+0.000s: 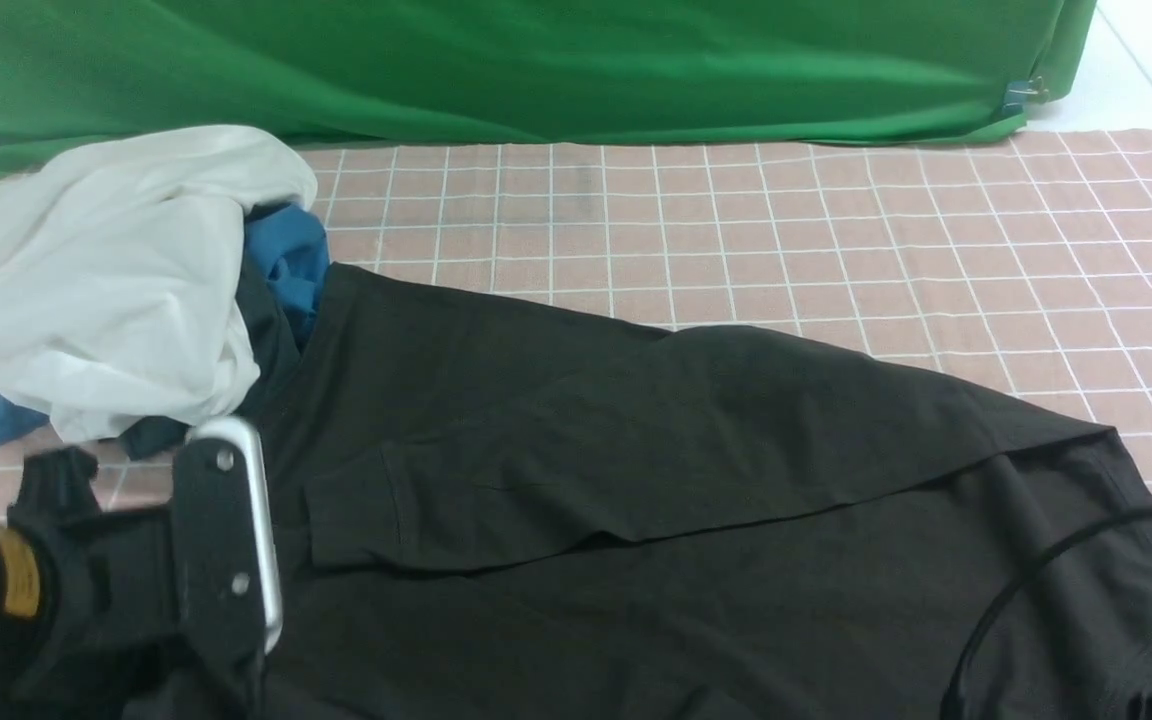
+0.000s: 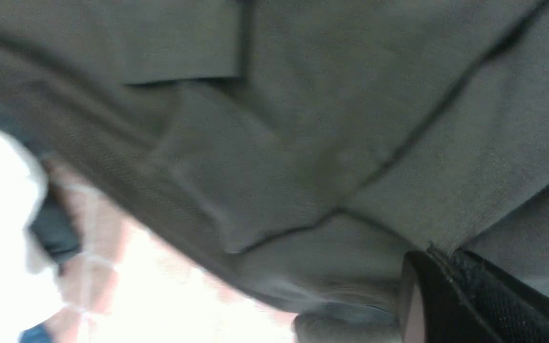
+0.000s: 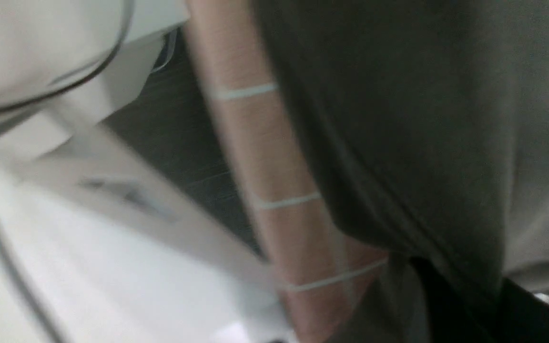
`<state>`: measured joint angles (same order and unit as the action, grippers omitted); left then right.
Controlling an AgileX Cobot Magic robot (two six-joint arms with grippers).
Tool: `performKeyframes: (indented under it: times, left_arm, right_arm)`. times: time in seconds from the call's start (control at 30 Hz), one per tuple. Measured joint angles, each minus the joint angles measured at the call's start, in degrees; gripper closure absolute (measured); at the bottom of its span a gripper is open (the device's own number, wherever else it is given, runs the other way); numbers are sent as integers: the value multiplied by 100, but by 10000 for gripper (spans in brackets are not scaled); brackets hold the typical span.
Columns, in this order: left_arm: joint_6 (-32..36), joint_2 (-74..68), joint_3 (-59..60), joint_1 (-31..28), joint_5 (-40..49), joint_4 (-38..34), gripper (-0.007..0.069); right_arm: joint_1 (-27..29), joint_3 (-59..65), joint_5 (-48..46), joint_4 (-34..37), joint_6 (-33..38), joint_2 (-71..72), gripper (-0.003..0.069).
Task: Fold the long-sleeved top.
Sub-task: Use both arms simultaneously to clamp the lower edge of the clothing fabric, then use both arms to drag the lower edge of the fabric forward and fold it over the upper edge
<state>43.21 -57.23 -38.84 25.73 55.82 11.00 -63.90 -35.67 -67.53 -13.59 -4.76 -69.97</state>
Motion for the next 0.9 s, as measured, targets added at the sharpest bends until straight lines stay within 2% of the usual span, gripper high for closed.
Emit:
performKeyframes:
  times: [0.1,0.13,0.27,0.37,0.4,0.47,0.6,0.9]
  left_arm:
    - [-246,-273,-203,-28,-202,274,604]
    - [-308,-518,-344,-130,-392,288,604]
    - [-202,-1363,-753,-766,-988,-40,604]
    - [-86,-2004,-1075,-1279,-1387,-412,604]
    - [-86,-2043,-1099,-1306,-1415,-436,604]
    - [22,-2572,-1408,-1547,-1635,-663,604]
    - [36,-3121,-1849,-1616,-1738,-727,604]
    - [99,-3818,-2884,-1616,-2039,-736,604]
  right_arm:
    - [672,-26,323,-151,134,0,601]
    - [1114,-65,584,-183,268,-6,601]
    - [2357,-285,1255,-221,512,-216,601]
    - [3072,-526,1649,-223,757,-605,601]
    - [3072,-546,1649,-223,765,-636,601]
    - [3557,-866,1921,-223,879,-1059,601]
    - [4025,-1393,2057,-223,1080,-1687,601]
    - [4615,-2470,2047,-218,1569,-2327,601]
